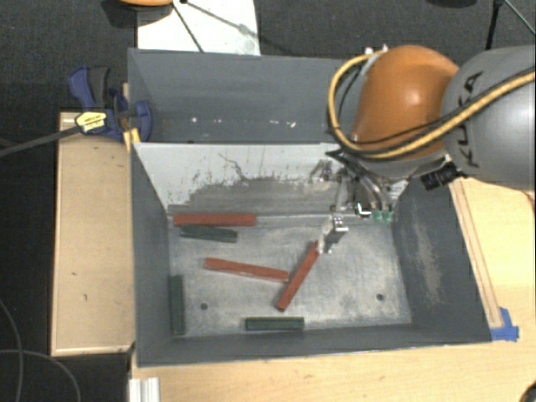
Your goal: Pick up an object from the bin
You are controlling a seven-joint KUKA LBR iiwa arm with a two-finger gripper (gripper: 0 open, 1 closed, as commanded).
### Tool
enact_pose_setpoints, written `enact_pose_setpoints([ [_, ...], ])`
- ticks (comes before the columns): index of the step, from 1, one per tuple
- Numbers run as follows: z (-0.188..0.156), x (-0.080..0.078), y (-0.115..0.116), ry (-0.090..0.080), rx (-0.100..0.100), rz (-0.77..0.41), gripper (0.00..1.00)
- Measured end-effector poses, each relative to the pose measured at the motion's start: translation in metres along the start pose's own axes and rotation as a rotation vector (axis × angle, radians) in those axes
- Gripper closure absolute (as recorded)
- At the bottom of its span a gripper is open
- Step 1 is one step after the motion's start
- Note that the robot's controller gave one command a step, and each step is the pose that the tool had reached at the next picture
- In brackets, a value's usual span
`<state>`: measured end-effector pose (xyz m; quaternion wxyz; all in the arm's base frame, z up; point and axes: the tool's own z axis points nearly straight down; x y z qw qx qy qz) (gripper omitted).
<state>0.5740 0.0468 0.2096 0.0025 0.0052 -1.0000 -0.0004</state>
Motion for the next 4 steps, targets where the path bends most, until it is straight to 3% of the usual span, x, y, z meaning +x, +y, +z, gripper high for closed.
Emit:
enact_pose_setpoints([
  [1, -0.005, -0.002, 0.000, -0.008, 0.000, 0.001, 0.00],
  [2, 0.044, 0.016, 0.005, -0.010, 0.001, -0.126, 0.00],
  [3, 0.058, 0.043, 0.007, -0.005, 0.001, -0.449, 0.00],
  [4, 0.099, 0.036, 0.009, -0.007, 0.002, -0.540, 0.00],
])
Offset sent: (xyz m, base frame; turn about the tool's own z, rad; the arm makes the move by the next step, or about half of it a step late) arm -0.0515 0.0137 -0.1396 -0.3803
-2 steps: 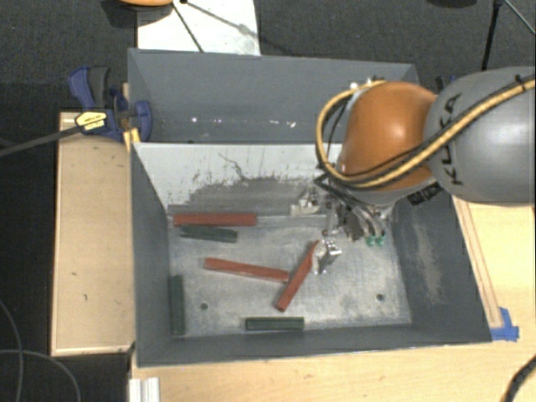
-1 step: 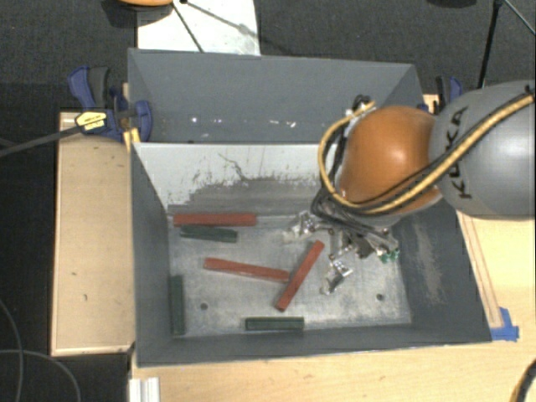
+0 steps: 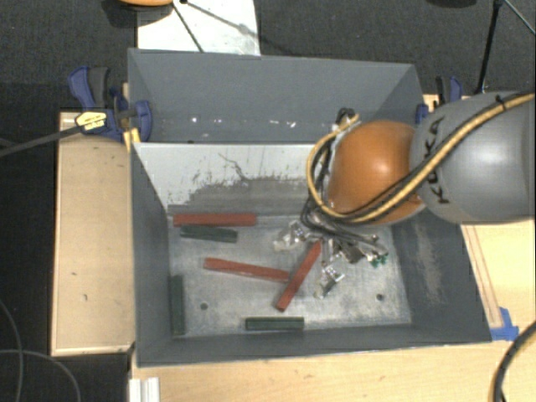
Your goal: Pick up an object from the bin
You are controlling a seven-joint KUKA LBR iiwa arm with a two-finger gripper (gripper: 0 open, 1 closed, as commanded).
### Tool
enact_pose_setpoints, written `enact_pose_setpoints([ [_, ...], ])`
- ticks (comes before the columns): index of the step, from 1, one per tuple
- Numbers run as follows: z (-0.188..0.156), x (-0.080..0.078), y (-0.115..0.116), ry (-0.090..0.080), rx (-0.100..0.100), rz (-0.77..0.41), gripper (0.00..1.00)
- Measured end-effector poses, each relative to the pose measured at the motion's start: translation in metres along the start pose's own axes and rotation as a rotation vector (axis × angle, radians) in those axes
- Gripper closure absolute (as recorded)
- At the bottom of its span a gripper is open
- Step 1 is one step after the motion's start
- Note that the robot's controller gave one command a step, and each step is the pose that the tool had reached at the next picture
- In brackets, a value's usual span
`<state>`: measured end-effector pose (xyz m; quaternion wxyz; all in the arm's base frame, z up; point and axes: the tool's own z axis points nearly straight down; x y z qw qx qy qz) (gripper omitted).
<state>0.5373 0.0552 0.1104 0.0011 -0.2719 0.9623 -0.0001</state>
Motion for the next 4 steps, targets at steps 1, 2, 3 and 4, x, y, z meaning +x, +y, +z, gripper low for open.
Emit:
enact_pose_setpoints([
  [1, 0.0253, -0.0037, -0.0031, 0.002, -0.001, -0.232, 0.00],
  [2, 0.0352, 0.0007, -0.0016, 0.004, -0.002, -0.181, 1.00],
  [3, 0.0352, 0.0007, -0.0016, 0.004, -0.002, -0.181, 1.00],
  [4, 0.0314, 0.0018, -0.0010, 0.004, -0.003, -0.180, 1.00],
])
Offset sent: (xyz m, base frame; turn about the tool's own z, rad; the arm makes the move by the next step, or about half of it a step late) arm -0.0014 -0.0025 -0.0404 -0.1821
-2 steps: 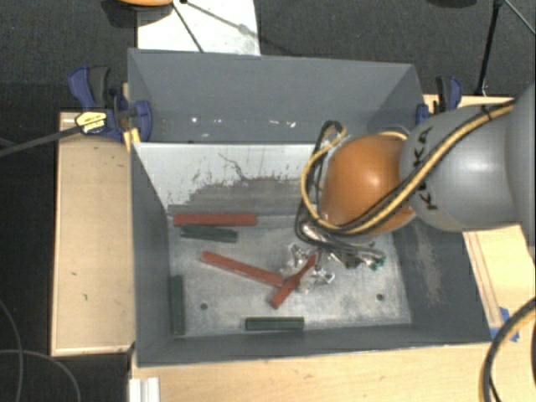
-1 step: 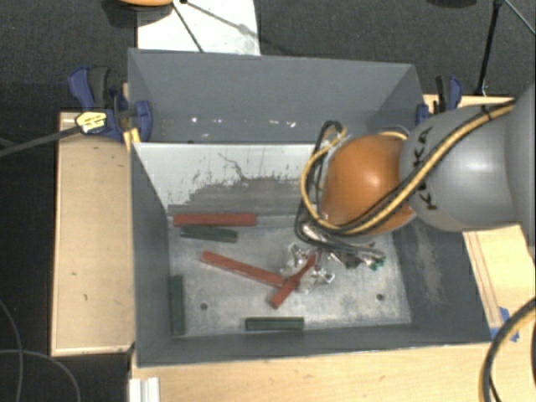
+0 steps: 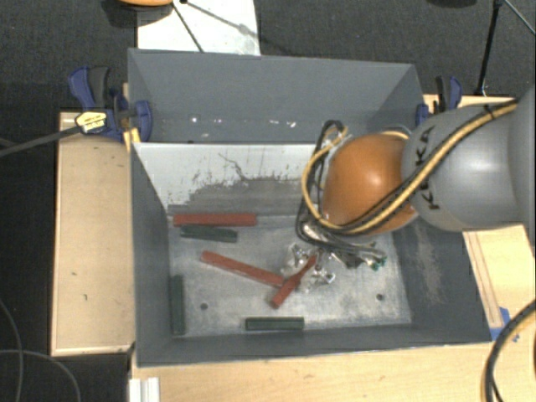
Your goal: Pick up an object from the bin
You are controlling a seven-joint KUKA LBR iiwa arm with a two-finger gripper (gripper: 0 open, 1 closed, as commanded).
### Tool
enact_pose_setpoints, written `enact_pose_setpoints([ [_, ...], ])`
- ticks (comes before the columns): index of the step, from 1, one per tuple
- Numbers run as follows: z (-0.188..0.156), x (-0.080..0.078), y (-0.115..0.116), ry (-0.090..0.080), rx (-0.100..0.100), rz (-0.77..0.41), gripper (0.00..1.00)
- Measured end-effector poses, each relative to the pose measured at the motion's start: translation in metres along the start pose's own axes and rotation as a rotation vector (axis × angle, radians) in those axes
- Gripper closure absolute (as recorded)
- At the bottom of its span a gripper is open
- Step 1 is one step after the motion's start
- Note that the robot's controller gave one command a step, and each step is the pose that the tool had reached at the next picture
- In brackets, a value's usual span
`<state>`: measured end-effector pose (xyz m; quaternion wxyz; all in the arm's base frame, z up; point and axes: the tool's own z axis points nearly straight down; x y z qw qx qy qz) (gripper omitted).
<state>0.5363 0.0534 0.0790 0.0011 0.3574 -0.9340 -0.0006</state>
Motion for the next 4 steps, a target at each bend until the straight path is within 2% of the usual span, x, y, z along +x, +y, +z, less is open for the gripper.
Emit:
enact_pose_setpoints([
  [1, -0.019, 0.001, 0.001, 0.001, -0.002, 0.001, 1.00],
  [3, -0.045, 0.000, 0.000, -0.007, 0.004, 0.002, 1.00],
  [4, -0.053, 0.000, 0.000, -0.003, 0.001, 0.003, 1.00],
])
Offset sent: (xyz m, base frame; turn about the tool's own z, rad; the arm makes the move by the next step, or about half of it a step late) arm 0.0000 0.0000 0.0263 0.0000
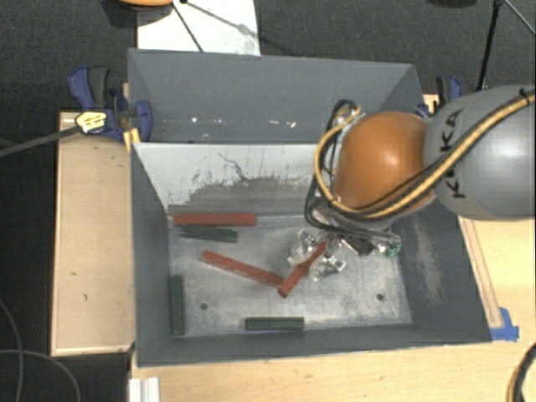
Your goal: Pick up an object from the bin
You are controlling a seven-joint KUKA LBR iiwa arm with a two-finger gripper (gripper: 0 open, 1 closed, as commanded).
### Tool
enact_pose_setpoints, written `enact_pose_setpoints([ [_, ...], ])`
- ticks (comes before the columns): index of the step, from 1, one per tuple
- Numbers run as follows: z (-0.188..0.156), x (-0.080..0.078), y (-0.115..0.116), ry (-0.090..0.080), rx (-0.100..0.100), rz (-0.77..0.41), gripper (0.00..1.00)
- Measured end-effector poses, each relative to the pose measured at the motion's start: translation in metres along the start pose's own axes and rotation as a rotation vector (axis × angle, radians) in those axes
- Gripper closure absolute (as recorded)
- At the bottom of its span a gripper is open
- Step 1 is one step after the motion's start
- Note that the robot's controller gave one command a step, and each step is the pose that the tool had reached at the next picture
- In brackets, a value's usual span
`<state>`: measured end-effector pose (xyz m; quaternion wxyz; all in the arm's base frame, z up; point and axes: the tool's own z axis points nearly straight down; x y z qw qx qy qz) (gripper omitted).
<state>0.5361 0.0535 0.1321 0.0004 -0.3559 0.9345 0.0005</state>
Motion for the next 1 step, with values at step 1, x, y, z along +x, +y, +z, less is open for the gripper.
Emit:
enact_pose_setpoints([
  [1, -0.0139, 0.0001, 0.0001, 0.000, 0.000, 0.001, 1.00],
])
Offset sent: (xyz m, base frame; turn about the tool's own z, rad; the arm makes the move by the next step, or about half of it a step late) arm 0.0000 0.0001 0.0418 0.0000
